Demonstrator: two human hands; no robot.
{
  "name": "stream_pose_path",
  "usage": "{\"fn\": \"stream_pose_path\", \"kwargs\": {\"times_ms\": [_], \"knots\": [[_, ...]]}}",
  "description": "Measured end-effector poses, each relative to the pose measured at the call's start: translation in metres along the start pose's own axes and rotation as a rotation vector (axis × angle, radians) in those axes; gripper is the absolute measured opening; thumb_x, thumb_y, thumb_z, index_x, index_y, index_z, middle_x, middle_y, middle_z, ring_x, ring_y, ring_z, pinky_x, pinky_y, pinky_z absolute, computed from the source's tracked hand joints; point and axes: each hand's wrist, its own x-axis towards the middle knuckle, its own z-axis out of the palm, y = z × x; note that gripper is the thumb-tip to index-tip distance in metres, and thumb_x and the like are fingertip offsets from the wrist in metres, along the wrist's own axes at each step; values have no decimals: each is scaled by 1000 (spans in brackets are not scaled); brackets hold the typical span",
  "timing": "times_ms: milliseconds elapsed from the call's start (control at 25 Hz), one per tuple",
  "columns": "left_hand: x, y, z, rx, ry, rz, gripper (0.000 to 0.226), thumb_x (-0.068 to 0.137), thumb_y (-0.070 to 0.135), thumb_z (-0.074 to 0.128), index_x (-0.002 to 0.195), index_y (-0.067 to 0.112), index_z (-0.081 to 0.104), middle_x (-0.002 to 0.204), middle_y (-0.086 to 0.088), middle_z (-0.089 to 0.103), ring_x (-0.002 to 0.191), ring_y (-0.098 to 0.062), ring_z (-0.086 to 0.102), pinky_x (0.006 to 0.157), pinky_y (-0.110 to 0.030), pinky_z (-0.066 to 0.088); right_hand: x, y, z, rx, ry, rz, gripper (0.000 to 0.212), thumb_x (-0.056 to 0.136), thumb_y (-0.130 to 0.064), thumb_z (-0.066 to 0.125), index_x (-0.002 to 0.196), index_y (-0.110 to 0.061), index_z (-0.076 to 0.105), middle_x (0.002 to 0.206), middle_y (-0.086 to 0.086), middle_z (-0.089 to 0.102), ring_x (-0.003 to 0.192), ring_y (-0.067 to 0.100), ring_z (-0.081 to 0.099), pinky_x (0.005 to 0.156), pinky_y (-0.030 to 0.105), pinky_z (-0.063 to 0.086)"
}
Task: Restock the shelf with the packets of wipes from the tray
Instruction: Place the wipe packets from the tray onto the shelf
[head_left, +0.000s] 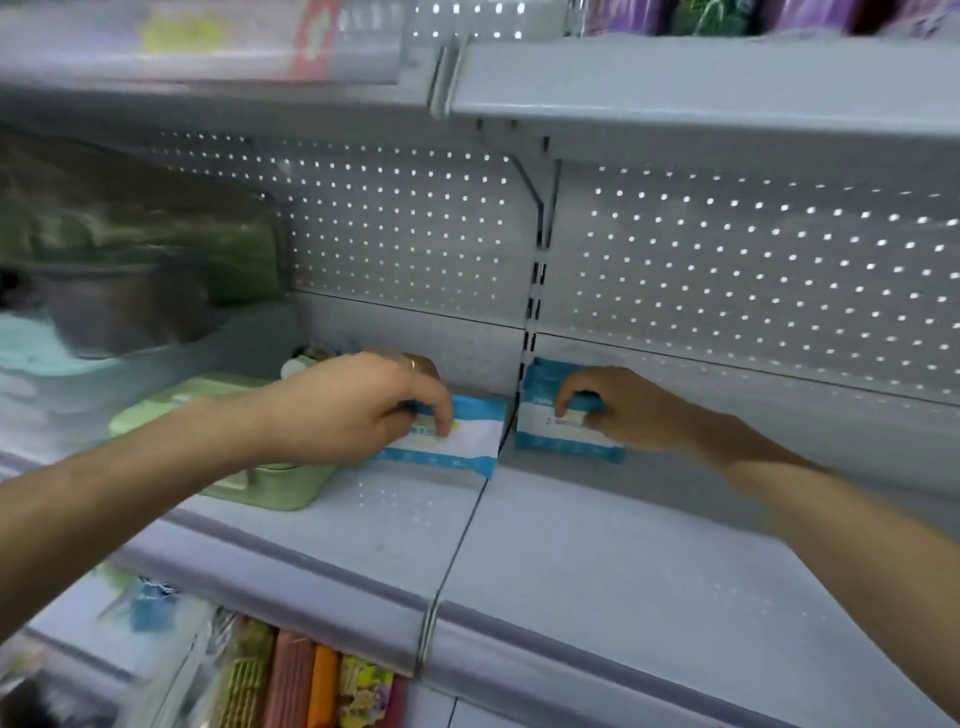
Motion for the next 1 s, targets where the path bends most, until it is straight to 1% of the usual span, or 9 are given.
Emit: {"fn": "stream_pose_path", "kwargs": {"times_ms": [120, 240, 320, 400, 480, 640, 800, 920, 1000], "knots": [[12, -7, 7, -49, -11, 14, 40, 94, 6, 54, 105, 41, 68, 109, 22, 60, 99, 2, 55, 89, -18, 42, 6, 10, 13, -32, 48, 27, 44, 85, 0, 60, 102, -41, 64, 118, -13, 58, 110, 15, 55, 100, 42, 46], [37, -6, 16, -84, -46, 54, 39, 94, 5, 52, 107, 39, 69, 116, 23, 58, 107, 1, 53, 94, -15, 39, 0, 16, 24, -190, 145, -10, 41, 81, -6, 69, 108, -36, 66, 130, -7, 51, 120, 18, 47, 101, 38, 38], [62, -4, 27, -79, -99, 57, 39, 96, 8, 51, 108, 41, 67, 119, 23, 56, 106, 0, 51, 90, -16, 40, -9, 18, 20, -259, 178, 15, 41, 80, -11, 73, 112, -36, 67, 144, -5, 44, 131, 19, 38, 104, 38, 34], [88, -3, 41, -94, -148, 33, 38, 98, 11, 51, 106, 45, 65, 121, 21, 55, 108, -5, 53, 86, -16, 43, -23, 19, 10, -255, 184, 42, 41, 81, -12, 72, 115, -35, 67, 149, -4, 41, 135, 20, 37, 108, 40, 34], [114, 2, 54, -138, -172, 41, 39, 98, 10, 51, 104, 46, 66, 121, 20, 56, 108, -5, 55, 89, -20, 45, -45, 24, -2, -258, 224, 42, 39, 83, -11, 72, 115, -33, 67, 145, -3, 46, 132, 22, 43, 106, 44, 39], [152, 13, 76, -208, -158, 127, 42, 97, 4, 49, 102, 40, 69, 108, 26, 56, 96, 12, 51, 80, -14, 36, -104, 38, -30, -287, 284, 107, 39, 87, -12, 70, 116, -37, 65, 141, -9, 49, 131, 13, 42, 107, 39, 37], [171, 8, 97, -222, -106, 165, 40, 93, 3, 53, 99, 38, 71, 107, 25, 61, 98, 6, 57, 87, -23, 44, -162, 46, -48, -291, 317, 225, 38, 89, -16, 71, 115, -43, 64, 140, -16, 47, 131, 7, 38, 107, 35, 35], [172, 4, 102, -233, -38, 216, 39, 90, -2, 58, 98, 32, 74, 105, 23, 63, 98, 4, 58, 85, -21, 44, -200, 45, -52, -302, 307, 302, 34, 94, -19, 68, 118, -42, 63, 141, -21, 43, 130, 1, 32, 103, 22, 25], [173, 4, 103, -209, -1, 255, 38, 88, -5, 61, 95, 29, 76, 106, 15, 64, 100, 1, 57, 87, -17, 43, -219, 41, -51, -292, 316, 321, 31, 95, -19, 67, 118, -40, 64, 140, -20, 44, 129, 3, 33, 101, 19, 24]]}}
